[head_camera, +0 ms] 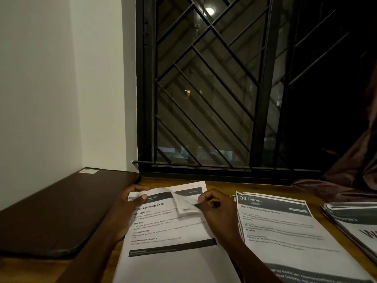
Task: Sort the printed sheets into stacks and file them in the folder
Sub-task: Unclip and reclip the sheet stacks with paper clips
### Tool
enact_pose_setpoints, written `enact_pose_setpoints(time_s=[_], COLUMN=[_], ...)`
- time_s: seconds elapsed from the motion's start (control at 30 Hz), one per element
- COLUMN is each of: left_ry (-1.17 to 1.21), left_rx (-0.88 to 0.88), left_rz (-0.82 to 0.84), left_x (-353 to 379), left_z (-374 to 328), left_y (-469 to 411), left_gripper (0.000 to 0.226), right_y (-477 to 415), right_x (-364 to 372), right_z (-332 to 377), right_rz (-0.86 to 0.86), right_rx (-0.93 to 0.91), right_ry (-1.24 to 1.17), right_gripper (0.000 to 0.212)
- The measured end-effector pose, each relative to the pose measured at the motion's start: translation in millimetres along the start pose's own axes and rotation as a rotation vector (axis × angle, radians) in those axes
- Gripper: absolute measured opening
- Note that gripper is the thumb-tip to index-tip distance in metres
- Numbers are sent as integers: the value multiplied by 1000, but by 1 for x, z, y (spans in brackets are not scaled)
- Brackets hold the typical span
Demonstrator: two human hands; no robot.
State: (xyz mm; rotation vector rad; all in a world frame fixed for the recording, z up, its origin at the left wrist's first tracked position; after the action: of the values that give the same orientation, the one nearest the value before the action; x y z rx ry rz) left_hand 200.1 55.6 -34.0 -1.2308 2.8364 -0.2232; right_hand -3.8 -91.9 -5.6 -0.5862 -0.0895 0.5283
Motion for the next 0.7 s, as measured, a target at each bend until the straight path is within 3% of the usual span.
enact_pose_setpoints(time_s=[0.17, 0.27, 0.33, 0.47, 0.6, 0.7], left_ry=[-22, -7, 14, -8, 37, 34], left_rx=[19, 29, 27, 44, 18, 15], left_rz=[0, 14, 13, -1, 10, 27], left_x=[-2, 1, 1, -3, -1, -3], left_z=[0, -3, -3, -1, 3, 5], left_y=[0, 2, 1, -3, -5, -5], left_gripper=[15, 13, 13, 14, 14, 35], right_y=[0, -6, -8, -7, -5, -3], right_x=[2, 3, 5, 2, -5, -4], right_z=[-12, -25, -26, -16, -2, 3], right_rz=[-54, -65, -55, -119, -175, -177], right_rx=[212, 218, 172, 124, 57, 38], right_ry=[-380, -52, 114, 26, 8, 34], right_gripper=[13, 23, 18, 15, 28, 27])
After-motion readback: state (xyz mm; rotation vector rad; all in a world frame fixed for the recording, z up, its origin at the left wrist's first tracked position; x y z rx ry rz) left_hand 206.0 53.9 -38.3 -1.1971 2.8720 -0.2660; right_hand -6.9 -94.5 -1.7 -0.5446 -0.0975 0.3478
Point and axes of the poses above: each hand's wrist, its own y-axis away from the middle knuckle, its own x-axis out of the palm, z = x × y, the point moved 6 cm from there along -y, towards the middle knuckle, and after that the axes turned 12 degrees about -y, right-handed, at the moved point
